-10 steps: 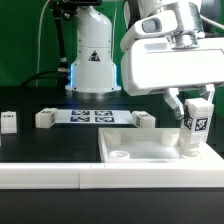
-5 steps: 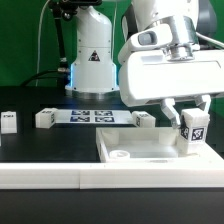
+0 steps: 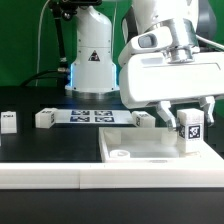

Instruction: Assemble one leg

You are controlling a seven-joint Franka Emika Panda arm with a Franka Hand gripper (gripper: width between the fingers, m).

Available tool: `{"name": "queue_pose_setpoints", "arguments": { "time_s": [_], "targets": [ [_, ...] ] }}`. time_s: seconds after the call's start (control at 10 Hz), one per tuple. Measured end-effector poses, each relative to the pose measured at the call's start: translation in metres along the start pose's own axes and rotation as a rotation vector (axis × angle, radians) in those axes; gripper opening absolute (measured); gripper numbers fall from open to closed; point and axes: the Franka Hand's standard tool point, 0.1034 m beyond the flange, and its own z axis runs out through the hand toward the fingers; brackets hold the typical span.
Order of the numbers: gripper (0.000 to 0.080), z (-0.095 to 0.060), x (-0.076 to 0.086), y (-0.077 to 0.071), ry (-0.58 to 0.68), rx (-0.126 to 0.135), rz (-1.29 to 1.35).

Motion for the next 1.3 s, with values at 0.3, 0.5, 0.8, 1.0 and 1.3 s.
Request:
{"name": "queue_pose_setpoints", "arguments": {
  "time_s": [0.3, 0.5, 0.8, 1.0, 1.3],
  "targets": [
    [0.0638, 0.0, 0.0, 0.0, -0.001, 0.0, 0.0],
    [0.0646, 0.0, 0.0, 0.0, -0.004, 0.001, 0.0],
    [0.0649, -0.013, 0.009, 0.005, -0.032, 0.003, -0.001],
    [0.0649, -0.015, 0.011, 0.005, -0.052, 0.008, -0.001],
    [0.0649, -0.012, 0.01, -0.003, -0.241, 0.06, 0.02]
  ]
}}
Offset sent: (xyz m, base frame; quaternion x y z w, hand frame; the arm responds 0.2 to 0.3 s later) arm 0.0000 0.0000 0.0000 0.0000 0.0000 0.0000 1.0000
